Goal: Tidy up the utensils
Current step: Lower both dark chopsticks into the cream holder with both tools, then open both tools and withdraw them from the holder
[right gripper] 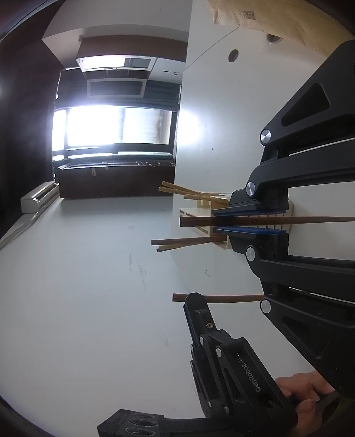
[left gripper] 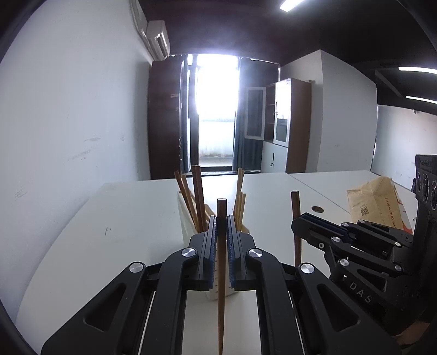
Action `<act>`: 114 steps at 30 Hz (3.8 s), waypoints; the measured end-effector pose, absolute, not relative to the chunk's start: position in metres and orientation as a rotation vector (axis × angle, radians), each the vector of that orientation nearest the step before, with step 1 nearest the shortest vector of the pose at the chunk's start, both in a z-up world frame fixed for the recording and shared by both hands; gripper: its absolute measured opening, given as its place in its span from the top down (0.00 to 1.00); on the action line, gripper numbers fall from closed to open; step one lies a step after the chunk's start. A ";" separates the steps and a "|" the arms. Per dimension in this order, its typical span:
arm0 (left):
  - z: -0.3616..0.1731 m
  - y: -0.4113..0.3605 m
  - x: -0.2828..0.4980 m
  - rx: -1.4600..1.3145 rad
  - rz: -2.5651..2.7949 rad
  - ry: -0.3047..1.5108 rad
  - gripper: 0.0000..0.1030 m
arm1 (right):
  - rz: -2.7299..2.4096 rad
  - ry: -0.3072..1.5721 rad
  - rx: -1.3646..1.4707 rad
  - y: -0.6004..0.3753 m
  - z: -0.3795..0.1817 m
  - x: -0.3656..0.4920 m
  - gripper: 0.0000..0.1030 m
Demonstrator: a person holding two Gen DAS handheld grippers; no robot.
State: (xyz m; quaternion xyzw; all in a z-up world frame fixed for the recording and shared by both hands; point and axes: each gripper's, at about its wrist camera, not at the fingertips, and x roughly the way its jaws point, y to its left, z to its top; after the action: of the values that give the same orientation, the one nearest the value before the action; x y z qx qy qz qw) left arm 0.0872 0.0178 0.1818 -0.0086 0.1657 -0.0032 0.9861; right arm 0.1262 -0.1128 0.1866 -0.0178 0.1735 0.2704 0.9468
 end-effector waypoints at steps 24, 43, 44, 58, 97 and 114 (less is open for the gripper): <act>0.236 0.027 0.095 -0.083 0.073 -0.054 0.94 | 0.576 0.115 0.071 -0.127 0.214 0.175 0.93; 0.240 0.025 0.095 -0.139 0.094 -0.227 0.94 | 0.608 -0.133 0.221 -0.140 0.234 0.173 0.93; 0.239 0.024 0.098 -0.135 0.091 -0.218 0.94 | 0.603 -0.134 0.219 -0.140 0.234 0.177 0.93; 0.212 0.023 0.139 -0.087 0.088 -0.023 0.93 | 0.578 0.010 0.125 -0.117 0.204 0.205 0.93; 0.181 0.036 0.164 -0.035 0.054 0.185 0.83 | 0.506 0.187 -0.005 -0.117 0.175 0.206 0.73; 0.184 0.036 0.152 -0.017 0.052 0.179 0.75 | 0.491 0.198 0.034 -0.131 0.179 0.206 0.72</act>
State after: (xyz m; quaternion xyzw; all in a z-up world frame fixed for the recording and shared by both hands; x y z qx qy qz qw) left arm 0.1516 0.0356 0.1836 -0.0083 0.0894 0.0260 0.9956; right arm 0.2057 -0.1306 0.1790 0.0170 0.0981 0.2424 0.9650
